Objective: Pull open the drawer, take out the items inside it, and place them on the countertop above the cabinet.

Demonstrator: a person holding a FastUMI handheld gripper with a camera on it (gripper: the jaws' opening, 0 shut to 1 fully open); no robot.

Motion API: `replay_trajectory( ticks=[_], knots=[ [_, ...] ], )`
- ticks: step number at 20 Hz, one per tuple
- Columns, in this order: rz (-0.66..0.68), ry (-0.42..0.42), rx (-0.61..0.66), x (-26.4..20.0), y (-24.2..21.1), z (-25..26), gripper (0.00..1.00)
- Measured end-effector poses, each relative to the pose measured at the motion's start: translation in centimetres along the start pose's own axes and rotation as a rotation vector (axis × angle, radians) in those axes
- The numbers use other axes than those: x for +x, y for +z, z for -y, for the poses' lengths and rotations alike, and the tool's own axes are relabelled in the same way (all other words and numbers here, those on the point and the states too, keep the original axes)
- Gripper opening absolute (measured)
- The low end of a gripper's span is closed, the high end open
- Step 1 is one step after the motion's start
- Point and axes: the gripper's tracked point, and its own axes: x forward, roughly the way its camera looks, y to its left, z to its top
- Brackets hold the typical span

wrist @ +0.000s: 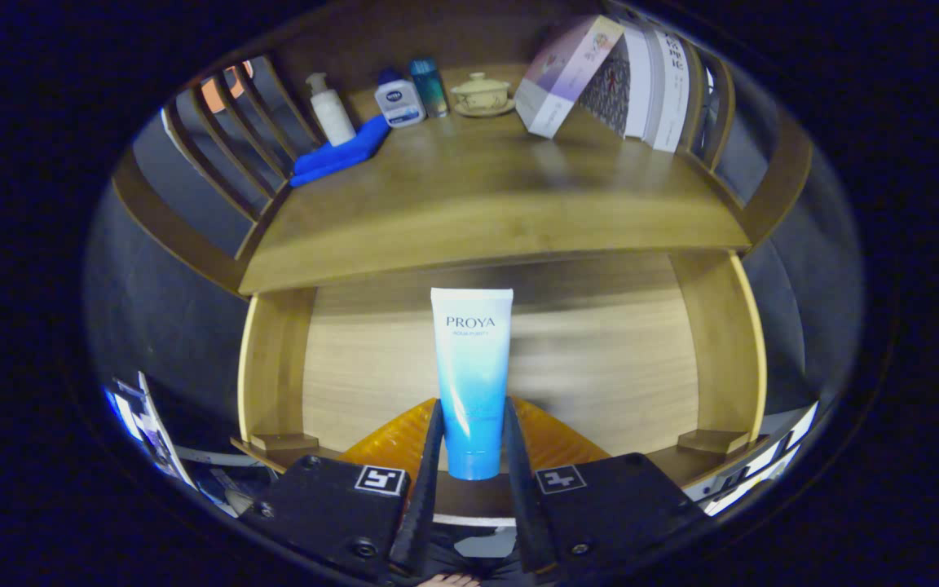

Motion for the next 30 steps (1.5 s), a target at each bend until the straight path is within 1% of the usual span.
replay_trajectory(
  ticks=[3, 8, 11, 14, 16, 19, 22, 25, 27, 28, 30],
  knots=[
    [0.047, 0.0, 0.0, -1.9, 2.1, -0.5, 0.45],
    [0.068, -0.015, -0.005, -2.1, 5.9, -1.2, 0.45],
    [0.082, -0.031, 0.002, -1.0, 8.5, -1.0, 0.45],
    [0.101, -0.054, 0.016, 0.9, 11.6, -0.6, 0.45],
    [0.103, -0.054, 0.029, 2.3, 13.2, -0.7, 0.45],
    [0.102, -0.051, 0.039, 4.2, 14.2, -0.8, 0.45],
    [0.098, -0.027, 0.049, 5.9, 14.6, -0.9, 0.45],
    [0.141, -0.013, 0.061, 6.5, 15.2, -0.6, 0.45],
    [0.161, -0.01, 0.055, 6.6, 15.2, -0.5, 0.46],
    [0.174, -0.012, 0.051, 6.7, 15.2, -0.4, 0.48],
    [0.229, -0.046, 0.033, 6.1, 15.7, 0.1, 0.51]
  ],
)
